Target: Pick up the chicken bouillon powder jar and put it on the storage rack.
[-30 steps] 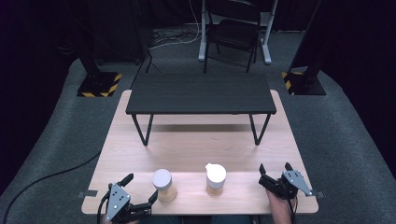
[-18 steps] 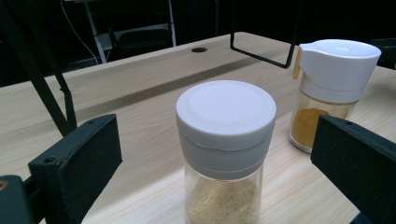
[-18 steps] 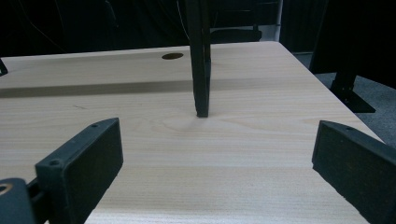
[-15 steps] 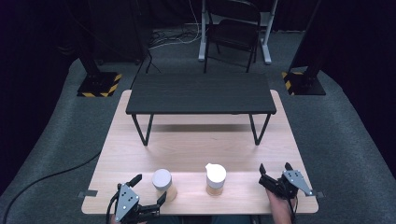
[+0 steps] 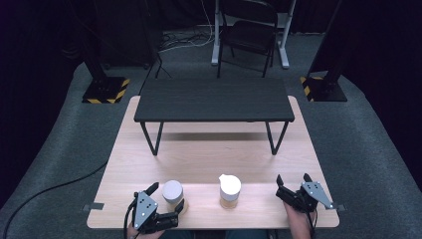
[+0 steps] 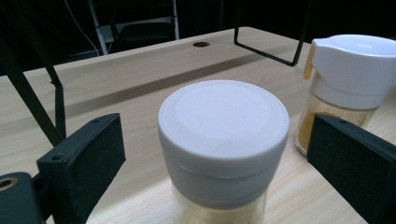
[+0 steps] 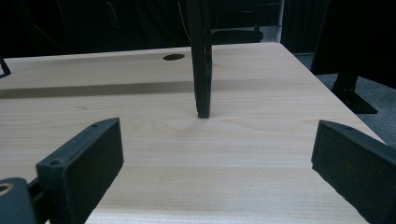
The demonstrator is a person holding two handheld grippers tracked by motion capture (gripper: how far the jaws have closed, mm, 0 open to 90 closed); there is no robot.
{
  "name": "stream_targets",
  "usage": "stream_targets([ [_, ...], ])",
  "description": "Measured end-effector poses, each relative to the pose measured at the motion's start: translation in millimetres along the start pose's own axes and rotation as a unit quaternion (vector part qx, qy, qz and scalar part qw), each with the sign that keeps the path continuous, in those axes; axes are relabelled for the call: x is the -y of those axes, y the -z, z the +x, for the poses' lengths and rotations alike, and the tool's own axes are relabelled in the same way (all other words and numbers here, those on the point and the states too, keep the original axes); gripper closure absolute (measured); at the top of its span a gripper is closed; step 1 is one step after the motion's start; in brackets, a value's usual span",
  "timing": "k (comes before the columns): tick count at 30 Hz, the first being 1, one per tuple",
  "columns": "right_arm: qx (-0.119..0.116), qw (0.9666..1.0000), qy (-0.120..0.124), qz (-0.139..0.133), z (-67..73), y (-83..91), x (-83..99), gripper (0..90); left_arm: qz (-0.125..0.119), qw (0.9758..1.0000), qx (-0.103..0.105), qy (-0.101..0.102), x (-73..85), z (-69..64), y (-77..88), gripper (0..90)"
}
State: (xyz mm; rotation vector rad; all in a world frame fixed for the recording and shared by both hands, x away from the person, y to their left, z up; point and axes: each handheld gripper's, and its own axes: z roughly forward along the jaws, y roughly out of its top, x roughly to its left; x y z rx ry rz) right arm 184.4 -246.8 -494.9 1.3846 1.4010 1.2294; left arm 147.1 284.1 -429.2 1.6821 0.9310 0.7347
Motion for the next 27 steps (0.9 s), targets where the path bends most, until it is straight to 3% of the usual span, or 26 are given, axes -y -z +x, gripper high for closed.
stream_targets([
  [8,-0.001,1.0,-0.002,-0.001,-0.7,0.2,0.3,1.6,0.016,0.9999,0.003,-0.003,-4.1,-1.0,-11.2,15.4],
  [12,-0.001,1.0,-0.002,-0.002,-0.7,0.4,0.6,1.6,0.022,0.9997,0.0,-0.005,-2.0,-3.2,-13.2,32.6],
  [18,-0.002,1.0,-0.003,-0.001,-1.1,0.6,0.4,1.6,0.023,0.9997,-0.001,-0.005,-1.8,-3.5,-13.0,33.1],
  [27,-0.001,1.0,-0.004,0.001,-0.9,0.2,-0.5,1.6,0.034,0.9993,0.014,-0.012,-9.1,2.1,-13.8,33.3],
])
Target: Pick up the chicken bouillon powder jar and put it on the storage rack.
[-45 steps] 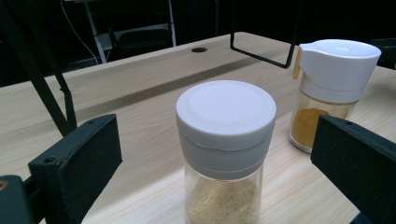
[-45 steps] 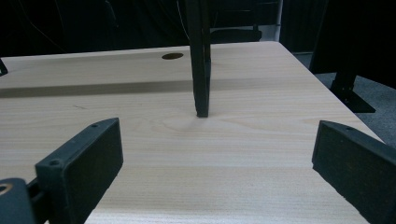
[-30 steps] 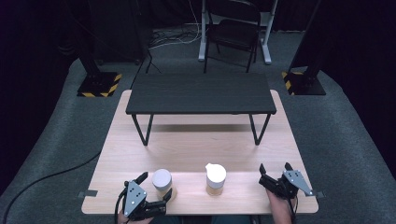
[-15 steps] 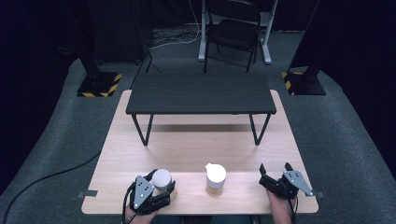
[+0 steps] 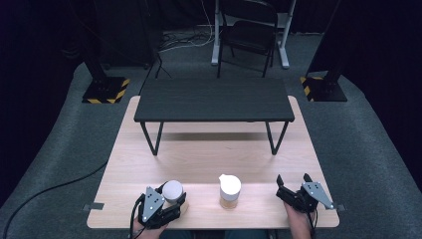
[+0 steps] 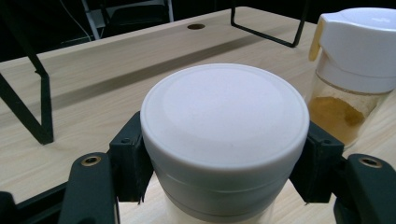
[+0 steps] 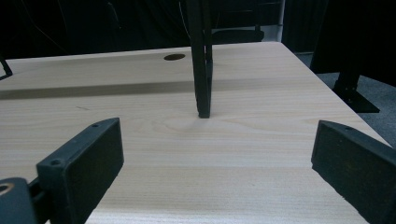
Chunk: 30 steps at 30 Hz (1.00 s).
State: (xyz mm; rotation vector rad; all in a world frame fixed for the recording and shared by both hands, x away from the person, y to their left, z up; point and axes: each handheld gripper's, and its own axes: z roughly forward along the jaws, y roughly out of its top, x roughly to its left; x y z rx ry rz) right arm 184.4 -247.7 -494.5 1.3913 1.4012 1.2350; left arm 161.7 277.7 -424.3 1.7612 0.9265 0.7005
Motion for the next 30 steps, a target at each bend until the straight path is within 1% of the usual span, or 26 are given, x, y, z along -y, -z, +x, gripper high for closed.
stream_targets([
  [2,-0.003,1.0,0.005,-0.005,-0.2,1.0,1.9,1.7,-0.002,1.0,0.003,0.001,0.1,1.0,0.8,33.3],
  [3,-0.005,1.0,0.007,-0.005,-0.6,0.9,1.7,1.7,-0.005,1.0,0.008,0.0,0.0,3.1,1.9,33.3],
  [6,-0.006,0.9999,0.009,-0.003,-0.2,0.8,1.4,1.7,-0.006,0.9999,0.009,0.001,-1.6,4.1,2.7,33.3],
  [7,-0.005,0.9999,0.01,-0.004,0.1,0.9,1.6,1.7,-0.007,0.9999,0.01,0.004,-4.4,5.0,3.8,33.3],
  [10,-0.003,0.9999,0.012,-0.002,0.9,0.4,0.8,1.7,-0.008,0.9999,0.013,0.004,-8.3,6.5,5.8,33.3],
  [12,-0.004,0.9999,0.013,0.001,1.1,0.0,-0.1,1.7,-0.01,0.9998,0.019,0.002,-17.8,9.2,9.5,33.3],
  [13,-0.003,0.9999,0.013,0.001,1.4,0.0,-0.1,1.7,-0.01,0.9998,0.019,0.002,-17.8,9.2,9.5,33.2],
  [14,-0.003,0.9999,0.013,-0.001,1.5,0.2,0.3,1.7,-0.01,0.9996,0.025,0.0,-26.9,12.6,11.5,33.3],
  [15,-0.003,0.9999,0.013,-0.001,1.4,0.3,0.6,1.7,-0.01,0.9996,0.025,0.0,-26.9,12.6,11.5,33.3],
  [16,-0.003,0.9999,0.012,-0.001,1.3,0.3,0.6,1.7,-0.013,0.9993,0.034,0.0,-36.1,17.5,12.7,33.3],
  [17,-0.003,0.9999,0.012,-0.001,1.3,0.3,0.6,1.7,-0.013,0.9993,0.034,0.0,-36.1,17.5,12.7,33.3],
  [18,-0.003,0.9999,0.01,-0.004,0.9,0.9,1.6,1.6,-0.014,0.999,0.041,-0.008,-46.8,20.6,12.9,33.3],
  [19,-0.001,1.0,0.008,-0.005,1.1,1.1,2.0,1.6,-0.014,0.9989,0.042,-0.012,-52.0,21.0,12.6,33.3],
  [20,-0.002,1.0,0.008,-0.006,0.8,1.3,2.3,1.6,-0.014,0.9989,0.042,-0.012,-52.0,21.0,12.6,33.3],
  [21,-0.002,0.9999,0.007,-0.007,0.5,1.4,2.5,1.6,-0.014,0.9988,0.045,-0.015,-57.4,22.1,12.0,33.3],
  [22,-0.003,1.0,0.007,-0.006,0.5,1.2,2.3,1.6,-0.013,0.9983,0.053,-0.019,-68.8,24.7,9.7,33.3],
  [23,-0.003,1.0,0.008,-0.006,0.3,1.2,2.1,1.6,-0.011,0.9982,0.056,-0.021,-75.0,25.6,8.5,33.3],
  [24,-0.004,0.9999,0.008,-0.006,0.1,1.2,2.3,1.7,-0.011,0.9982,0.056,-0.021,-75.0,25.6,8.5,33.3],
  [25,-0.004,0.9999,0.008,-0.005,0.3,1.0,1.8,1.6,-0.01,0.9979,0.06,-0.024,-87.6,26.3,6.2,33.3],
  [26,-0.004,0.9999,0.008,-0.005,0.3,1.0,1.8,1.6,-0.01,0.9979,0.06,-0.024,-87.6,26.3,6.2,33.3],
  [27,-0.004,0.9999,0.011,-0.001,0.5,0.3,0.6,1.6,-0.01,0.9979,0.06,-0.023,-91.5,25.7,5.4,33.3],
  [28,-0.004,0.9999,0.011,0.001,0.5,0.0,0.0,1.6,-0.007,0.9977,0.061,-0.026,-97.3,25.2,4.6,33.3],
  [29,-0.005,0.9999,0.011,0.001,0.4,-0.2,-0.3,1.6,-0.008,0.9975,0.063,-0.031,-107.7,23.7,2.9,33.3],
  [30,-0.005,0.9999,0.011,0.001,0.4,-0.2,-0.3,1.6,-0.008,0.9975,0.063,-0.031,-107.7,23.7,2.9,33.3],
])
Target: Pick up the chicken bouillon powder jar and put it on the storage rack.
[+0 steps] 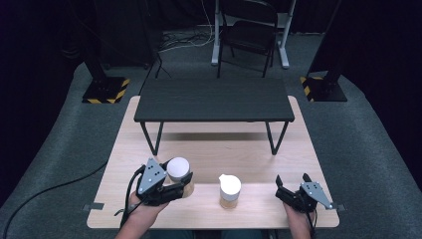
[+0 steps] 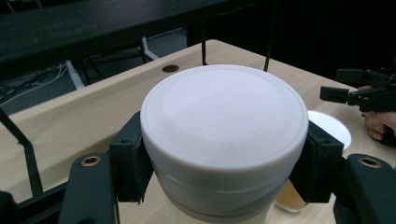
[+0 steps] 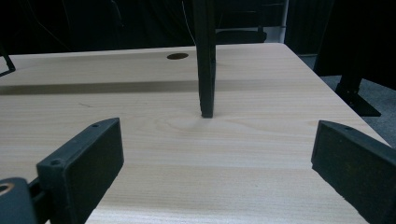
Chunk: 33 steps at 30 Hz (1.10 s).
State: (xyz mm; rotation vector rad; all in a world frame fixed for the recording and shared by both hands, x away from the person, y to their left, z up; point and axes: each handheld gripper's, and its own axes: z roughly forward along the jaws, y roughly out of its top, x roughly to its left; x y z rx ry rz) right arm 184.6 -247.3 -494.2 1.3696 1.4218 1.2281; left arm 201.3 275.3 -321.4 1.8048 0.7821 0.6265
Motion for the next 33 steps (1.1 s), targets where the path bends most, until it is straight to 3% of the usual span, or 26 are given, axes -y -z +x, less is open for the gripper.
stream_targets([
  [6,-0.001,1.0,-0.001,-0.006,-0.1,1.4,2.4,1.6,-0.001,0.9997,0.02,0.013,-28.5,11.6,-1.6,33.3],
  [11,-0.002,1.0,0.002,-0.009,0.0,2.0,3.5,1.0,0.001,0.9998,0.021,0.002,-49.0,16.6,1.0,33.2],
  [15,-0.003,0.9999,0.002,-0.012,-0.2,2.6,4.6,1.0,-0.011,0.9994,0.023,0.023,-64.3,26.9,1.5,33.3],
  [18,-0.009,0.9999,-0.001,-0.009,-2.9,1.9,3.2,0.9,-0.017,0.9994,0.015,0.025,-77.9,34.2,-2.5,33.3],
  [26,-0.016,0.9998,-0.006,-0.006,-6.2,1.3,2.2,0.9,-0.02,0.9998,-0.003,-0.003,-104.8,41.2,-14.0,33.3],
  [33,-0.018,0.9998,-0.008,-0.008,-7.1,1.6,2.9,1.0,-0.036,0.9992,-0.018,0.008,-122.6,48.2,-34.0,33.3],
])
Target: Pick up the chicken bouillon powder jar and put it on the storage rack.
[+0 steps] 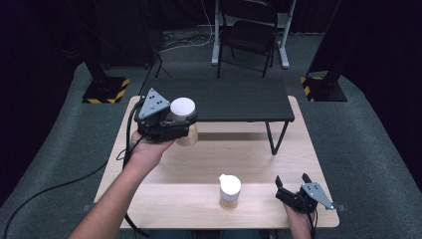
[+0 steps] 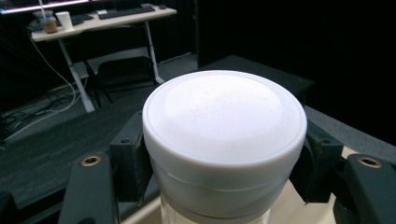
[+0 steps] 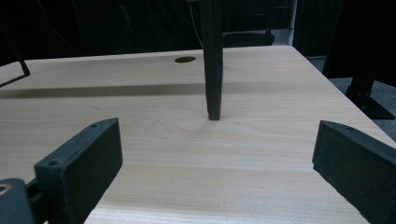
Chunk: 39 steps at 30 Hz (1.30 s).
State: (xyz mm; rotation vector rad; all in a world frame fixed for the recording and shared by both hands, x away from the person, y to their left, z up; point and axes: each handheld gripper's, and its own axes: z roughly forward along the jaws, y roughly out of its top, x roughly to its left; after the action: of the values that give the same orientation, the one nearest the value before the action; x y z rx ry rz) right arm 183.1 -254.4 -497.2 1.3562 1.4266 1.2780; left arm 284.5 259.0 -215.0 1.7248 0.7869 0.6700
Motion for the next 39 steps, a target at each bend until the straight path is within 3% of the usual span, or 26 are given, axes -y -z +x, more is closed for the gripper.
stream_targets([
  [5,-0.001,1.0,0.002,-0.004,-0.1,0.8,1.4,1.0,-0.002,0.9998,-0.019,-0.007,-15.5,-1.4,-14.1,33.4],
  [12,-0.001,1.0,-0.003,-0.005,-0.8,1.2,2.0,1.0,-0.009,0.9994,-0.03,-0.016,-34.5,-2.8,-26.9,33.3],
  [20,-0.009,0.9999,-0.004,0.001,-3.2,1.1,-0.1,1.2,-0.017,0.9986,-0.049,-0.003,-32.2,-3.9,-43.2,33.3],
  [30,-0.012,0.9999,-0.004,0.002,-4.0,0.8,-0.6,1.6,-0.003,0.9954,-0.095,0.013,-30.1,2.6,-63.7,33.3],
  [39,-0.014,0.9999,-0.005,0.002,-5.2,0.9,-0.3,1.6,0.011,0.9928,-0.114,0.035,-30.5,12.8,-77.7,33.3],
])
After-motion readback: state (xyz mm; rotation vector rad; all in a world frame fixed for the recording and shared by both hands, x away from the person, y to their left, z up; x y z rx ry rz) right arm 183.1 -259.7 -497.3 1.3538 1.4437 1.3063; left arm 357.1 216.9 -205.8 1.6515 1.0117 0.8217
